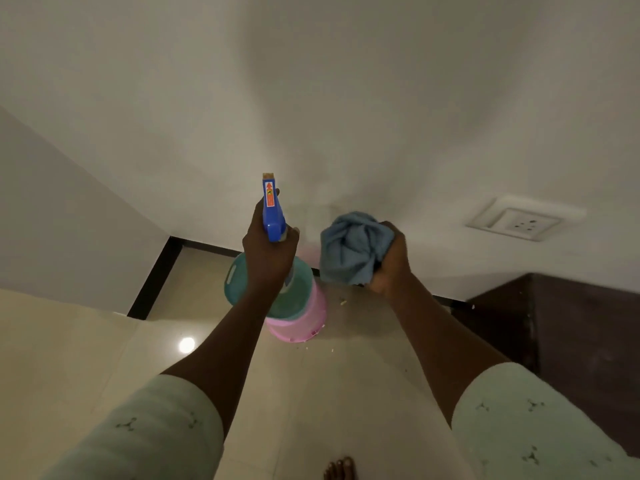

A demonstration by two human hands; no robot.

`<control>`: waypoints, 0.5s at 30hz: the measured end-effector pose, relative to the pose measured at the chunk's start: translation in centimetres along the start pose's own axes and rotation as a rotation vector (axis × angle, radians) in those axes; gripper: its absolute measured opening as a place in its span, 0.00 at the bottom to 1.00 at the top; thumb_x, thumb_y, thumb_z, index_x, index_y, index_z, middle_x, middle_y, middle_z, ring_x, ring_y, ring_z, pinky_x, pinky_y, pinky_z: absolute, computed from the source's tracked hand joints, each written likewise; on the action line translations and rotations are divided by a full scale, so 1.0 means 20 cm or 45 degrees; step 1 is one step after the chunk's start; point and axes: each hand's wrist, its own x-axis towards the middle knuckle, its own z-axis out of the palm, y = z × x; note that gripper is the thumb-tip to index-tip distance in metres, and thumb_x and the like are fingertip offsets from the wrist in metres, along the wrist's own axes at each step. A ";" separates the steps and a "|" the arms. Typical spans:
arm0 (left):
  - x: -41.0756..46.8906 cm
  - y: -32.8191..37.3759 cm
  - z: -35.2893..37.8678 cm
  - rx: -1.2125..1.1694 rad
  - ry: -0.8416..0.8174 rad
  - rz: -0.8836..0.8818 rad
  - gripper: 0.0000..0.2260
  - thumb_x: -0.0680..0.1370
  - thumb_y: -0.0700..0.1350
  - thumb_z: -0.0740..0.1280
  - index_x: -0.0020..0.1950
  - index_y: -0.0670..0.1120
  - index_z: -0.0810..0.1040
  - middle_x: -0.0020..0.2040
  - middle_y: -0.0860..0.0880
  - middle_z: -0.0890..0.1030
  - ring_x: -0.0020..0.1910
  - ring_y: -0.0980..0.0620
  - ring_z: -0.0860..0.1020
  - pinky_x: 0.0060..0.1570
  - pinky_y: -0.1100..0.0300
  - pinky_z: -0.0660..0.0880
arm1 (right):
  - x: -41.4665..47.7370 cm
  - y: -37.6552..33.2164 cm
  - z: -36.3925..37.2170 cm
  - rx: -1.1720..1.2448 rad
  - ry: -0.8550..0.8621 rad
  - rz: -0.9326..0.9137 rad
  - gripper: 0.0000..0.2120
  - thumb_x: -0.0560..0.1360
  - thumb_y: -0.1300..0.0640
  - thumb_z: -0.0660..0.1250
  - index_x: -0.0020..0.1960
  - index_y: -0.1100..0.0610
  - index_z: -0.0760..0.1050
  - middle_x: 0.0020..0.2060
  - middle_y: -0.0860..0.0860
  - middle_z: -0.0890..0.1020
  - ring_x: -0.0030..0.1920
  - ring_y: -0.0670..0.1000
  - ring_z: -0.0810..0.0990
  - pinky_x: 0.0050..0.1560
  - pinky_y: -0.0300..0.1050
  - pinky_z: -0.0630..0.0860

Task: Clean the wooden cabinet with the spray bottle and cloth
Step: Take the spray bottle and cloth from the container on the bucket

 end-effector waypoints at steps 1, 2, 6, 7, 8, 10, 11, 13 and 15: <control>-0.03 0.09 0.04 0.008 -0.016 0.034 0.23 0.71 0.38 0.67 0.64 0.51 0.69 0.41 0.39 0.78 0.41 0.42 0.78 0.41 0.69 0.73 | -0.10 -0.07 -0.03 0.177 0.005 0.001 0.13 0.79 0.51 0.59 0.50 0.61 0.73 0.48 0.56 0.74 0.49 0.53 0.78 0.59 0.40 0.68; -0.06 0.16 0.07 0.013 -0.032 0.067 0.23 0.71 0.38 0.68 0.64 0.50 0.69 0.41 0.39 0.78 0.40 0.41 0.77 0.40 0.72 0.73 | -0.18 -0.10 -0.09 0.319 -0.021 0.013 0.23 0.79 0.43 0.55 0.55 0.61 0.76 0.53 0.57 0.76 0.56 0.55 0.78 0.64 0.45 0.67; -0.18 0.43 0.20 0.008 -0.097 0.157 0.25 0.70 0.37 0.68 0.66 0.50 0.68 0.39 0.39 0.77 0.37 0.44 0.76 0.38 0.78 0.70 | -0.41 -0.19 -0.17 0.335 -0.155 0.027 0.34 0.76 0.33 0.55 0.73 0.54 0.64 0.70 0.58 0.69 0.70 0.60 0.68 0.69 0.60 0.66; -0.21 0.47 0.23 0.020 -0.101 0.172 0.25 0.70 0.37 0.68 0.66 0.50 0.68 0.38 0.40 0.77 0.35 0.46 0.75 0.37 0.76 0.71 | -0.44 -0.22 -0.15 0.299 -0.125 0.019 0.33 0.76 0.35 0.57 0.73 0.54 0.65 0.68 0.57 0.71 0.67 0.59 0.71 0.64 0.56 0.72; -0.26 0.53 0.27 0.043 -0.104 0.184 0.25 0.70 0.38 0.68 0.66 0.49 0.67 0.37 0.44 0.76 0.33 0.50 0.75 0.36 0.74 0.70 | -0.48 -0.27 -0.16 0.303 -0.086 0.017 0.29 0.77 0.37 0.58 0.70 0.55 0.68 0.64 0.57 0.75 0.62 0.56 0.75 0.58 0.51 0.77; -0.34 0.60 0.34 0.090 -0.119 0.193 0.26 0.70 0.39 0.69 0.66 0.47 0.66 0.35 0.53 0.73 0.30 0.56 0.72 0.34 0.74 0.69 | -0.56 -0.36 -0.19 0.349 -0.002 -0.018 0.20 0.78 0.43 0.59 0.60 0.56 0.76 0.53 0.55 0.81 0.50 0.53 0.80 0.44 0.45 0.82; -0.40 0.64 0.39 0.110 -0.134 0.212 0.24 0.70 0.39 0.69 0.65 0.47 0.67 0.34 0.55 0.72 0.30 0.57 0.71 0.33 0.73 0.69 | -0.61 -0.41 -0.24 0.369 0.026 -0.048 0.18 0.78 0.44 0.59 0.56 0.56 0.78 0.49 0.55 0.82 0.46 0.52 0.81 0.39 0.44 0.81; -0.57 0.73 0.51 0.135 -0.171 0.214 0.17 0.71 0.40 0.68 0.58 0.47 0.70 0.34 0.54 0.72 0.29 0.57 0.70 0.35 0.68 0.70 | -0.76 -0.56 -0.39 0.396 0.049 -0.111 0.19 0.80 0.46 0.58 0.48 0.57 0.82 0.43 0.54 0.84 0.40 0.51 0.83 0.35 0.41 0.81; -0.74 0.80 0.62 0.133 -0.204 0.182 0.12 0.71 0.40 0.68 0.51 0.45 0.70 0.35 0.49 0.73 0.30 0.54 0.69 0.36 0.63 0.71 | -0.90 -0.71 -0.55 0.370 0.103 -0.183 0.24 0.81 0.47 0.55 0.40 0.57 0.84 0.37 0.53 0.84 0.34 0.50 0.83 0.32 0.40 0.80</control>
